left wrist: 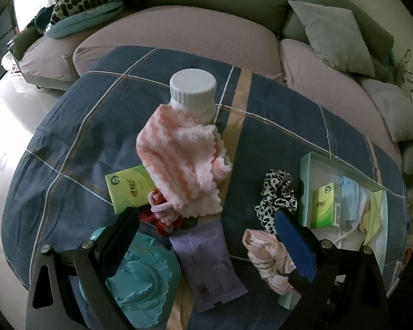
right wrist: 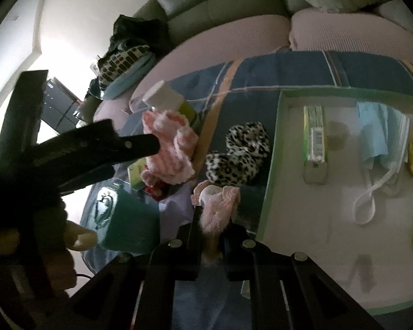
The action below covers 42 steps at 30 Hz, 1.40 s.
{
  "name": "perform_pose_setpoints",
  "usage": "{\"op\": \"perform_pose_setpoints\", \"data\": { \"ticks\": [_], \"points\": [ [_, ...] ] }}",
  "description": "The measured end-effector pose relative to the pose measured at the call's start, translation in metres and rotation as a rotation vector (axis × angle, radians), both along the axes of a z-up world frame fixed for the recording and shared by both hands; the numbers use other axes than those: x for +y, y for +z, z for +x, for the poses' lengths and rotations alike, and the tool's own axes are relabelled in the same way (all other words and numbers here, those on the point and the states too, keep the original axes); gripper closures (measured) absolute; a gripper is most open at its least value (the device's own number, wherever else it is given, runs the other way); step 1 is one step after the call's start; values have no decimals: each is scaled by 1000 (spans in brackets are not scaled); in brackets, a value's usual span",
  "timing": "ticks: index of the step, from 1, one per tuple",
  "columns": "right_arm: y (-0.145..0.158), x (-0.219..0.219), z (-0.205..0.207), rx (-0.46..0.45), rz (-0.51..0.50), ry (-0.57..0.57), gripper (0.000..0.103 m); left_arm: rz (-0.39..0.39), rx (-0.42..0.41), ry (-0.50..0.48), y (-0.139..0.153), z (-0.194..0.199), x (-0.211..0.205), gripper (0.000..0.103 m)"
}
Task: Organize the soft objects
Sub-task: 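Lift the pink sock with the right tool while the left tool grasps the leopard-print scrunchie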
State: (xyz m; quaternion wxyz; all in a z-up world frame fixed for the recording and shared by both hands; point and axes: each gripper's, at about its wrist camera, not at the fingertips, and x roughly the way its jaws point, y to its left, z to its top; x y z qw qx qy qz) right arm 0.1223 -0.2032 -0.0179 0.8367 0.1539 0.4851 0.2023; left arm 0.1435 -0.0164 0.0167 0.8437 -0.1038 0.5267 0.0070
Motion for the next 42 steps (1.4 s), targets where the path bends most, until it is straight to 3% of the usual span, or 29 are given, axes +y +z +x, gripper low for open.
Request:
{"op": "perform_pose_setpoints", "data": {
  "ticks": [10, 18, 21, 31, 34, 42],
  "points": [
    [28, -17, -9, -77, 23, -43, 91, 5, -25, 5, 7, -1, -3, 5],
    [45, -56, -13, -126, -59, -196, 91, 50, -59, -35, 11, -1, -22, 7],
    [50, -74, -14, -132, -83, -256, 91, 55, -71, -68, 11, 2, -35, 27],
    [59, -107, -20, -142, -91, -350, 91, 81, -22, -175, -19, 19, -79, 29],
    [59, -108, -20, -142, -86, -351, 91, 80, 13, -185, -33, 25, -85, 35],
    [54, -112, -19, -127, -81, -357, 91, 79, 60, -190, -56, 34, -92, 42]
  ]
}}
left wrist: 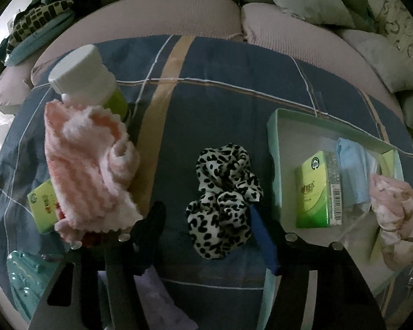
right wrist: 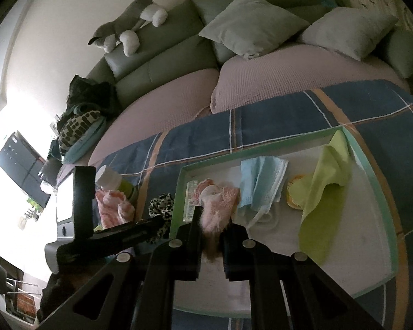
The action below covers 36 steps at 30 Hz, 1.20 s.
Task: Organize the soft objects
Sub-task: 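Lift the pink sock with the right tool while the left tool grasps the leopard-print scrunchie, then carry the pink sock and leopard scrunchie over the white tray with both tools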
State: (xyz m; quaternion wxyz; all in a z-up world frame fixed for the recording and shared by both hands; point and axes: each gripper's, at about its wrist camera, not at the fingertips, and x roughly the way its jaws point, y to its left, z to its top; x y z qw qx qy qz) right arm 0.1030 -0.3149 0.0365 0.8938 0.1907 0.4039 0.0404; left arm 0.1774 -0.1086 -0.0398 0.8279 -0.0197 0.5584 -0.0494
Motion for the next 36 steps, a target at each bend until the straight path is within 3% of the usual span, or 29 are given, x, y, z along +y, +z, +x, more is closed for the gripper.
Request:
{"op": "perform_pose_setpoints", "data": {
  "ticks": [11, 20, 25, 30, 36],
  "points": [
    [-3, -3, 0, 12, 5, -8, 91, -30, 31, -21, -18, 13, -7, 57],
    [-3, -5, 0, 9, 6, -14, 91, -58, 14, -24, -15, 16, -8, 71],
    [1, -8, -3, -9, 8, -28, 91, -62, -21, -6, 2, 8, 3, 73],
    [13, -16, -11, -40, 1, -55, 91, -73, -106, 12, 35, -7, 14, 73],
    [29, -34, -25, -76, -19, -117, 91, -89, -183, -28, 71, -28, 11, 73]
  ]
}}
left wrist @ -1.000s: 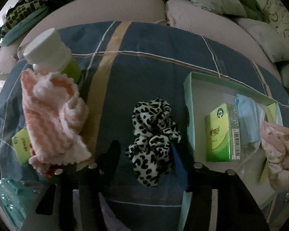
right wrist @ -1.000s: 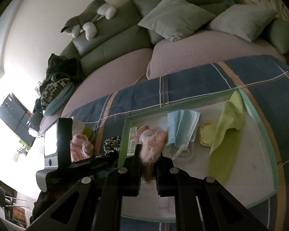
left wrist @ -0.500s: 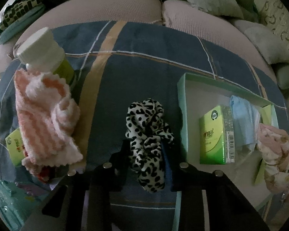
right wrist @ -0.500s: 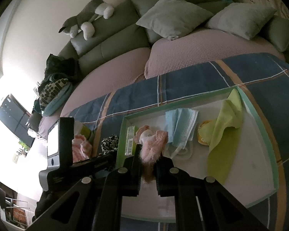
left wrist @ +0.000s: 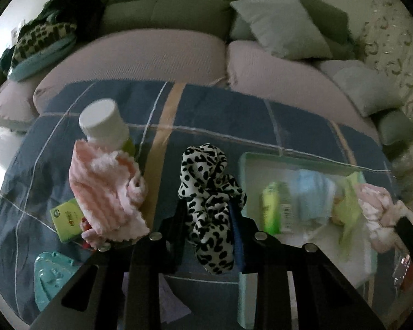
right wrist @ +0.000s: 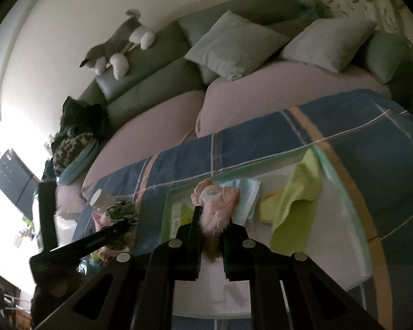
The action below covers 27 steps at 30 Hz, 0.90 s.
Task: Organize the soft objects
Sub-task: 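Carry the pink sock and leopard scrunchie over the white tray with both tools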
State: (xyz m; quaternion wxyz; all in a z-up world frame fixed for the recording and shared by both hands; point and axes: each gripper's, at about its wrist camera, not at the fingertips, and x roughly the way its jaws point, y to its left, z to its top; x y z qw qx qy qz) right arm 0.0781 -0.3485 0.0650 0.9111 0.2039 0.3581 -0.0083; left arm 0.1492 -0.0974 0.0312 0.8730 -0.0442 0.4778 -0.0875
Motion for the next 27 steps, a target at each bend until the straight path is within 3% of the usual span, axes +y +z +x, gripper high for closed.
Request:
{"op": "perform_pose_setpoints", "data": {
  "ticks": [6, 14, 17, 27],
  "points": [
    [8, -19, -10, 14, -63, -66, 91, 14, -10, -138, 16, -21, -39, 73],
    [1, -49, -19, 59, -100, -172, 91, 23, 30, -300, 4, -38, -96, 73],
    [-5, -59, -21, 95, -131, -227, 91, 36, 45, -328, -3, -42, -109, 73],
    [-41, -74, -8, 239, -155, -252, 89, 72, 105, -370, -35, -41, -138, 73]
  ]
}}
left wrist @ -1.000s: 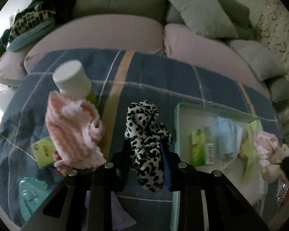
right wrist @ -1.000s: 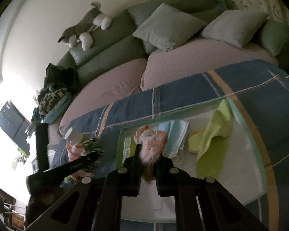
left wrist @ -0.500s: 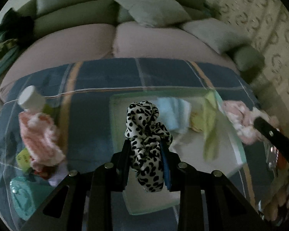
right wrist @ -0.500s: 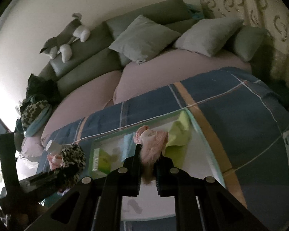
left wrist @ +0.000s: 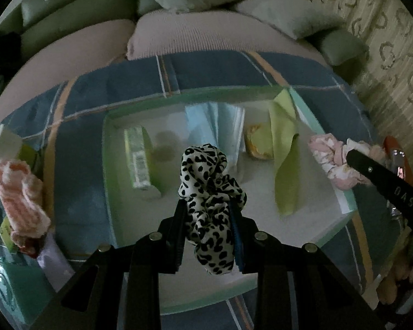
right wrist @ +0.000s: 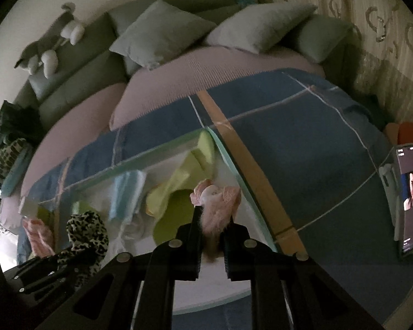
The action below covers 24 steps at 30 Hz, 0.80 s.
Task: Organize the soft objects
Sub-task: 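Carry the pink sock and leopard scrunchie over the white tray with both tools, then open both tools to drop the sock and scrunchie into the tray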
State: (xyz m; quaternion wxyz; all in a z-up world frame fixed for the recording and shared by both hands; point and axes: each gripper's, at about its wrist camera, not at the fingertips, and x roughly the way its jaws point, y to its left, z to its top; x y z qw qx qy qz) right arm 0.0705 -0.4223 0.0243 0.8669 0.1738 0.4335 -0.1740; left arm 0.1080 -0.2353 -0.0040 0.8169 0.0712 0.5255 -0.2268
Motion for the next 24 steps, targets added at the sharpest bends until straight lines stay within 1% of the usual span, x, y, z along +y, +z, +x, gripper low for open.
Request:
{"op": "perform_pose_setpoints", "data": {
  "ticks": [5, 7, 12, 15, 16, 24],
  "points": [
    [-5, 1, 2, 32, -4, 6, 88, 26, 38, -8, -18, 4, -7, 73],
    [-7, 2, 3, 40, -4, 11, 88, 29, 40, -10, -19, 2, -8, 73],
    [-4, 2, 2, 33, -1, 10, 88, 24, 36, -5, -15, 1, -5, 71],
    [-1, 1, 1, 34, -4, 6, 82, 22, 33, 4, -12, 1, -3, 60],
    [-1, 1, 1, 32, -4, 5, 82, 20, 31, 7, -11, 2, -1, 59],
    [13, 4, -5, -8, 2, 13, 82, 5, -7, 32, 5, 2, 9, 57]
  ]
}}
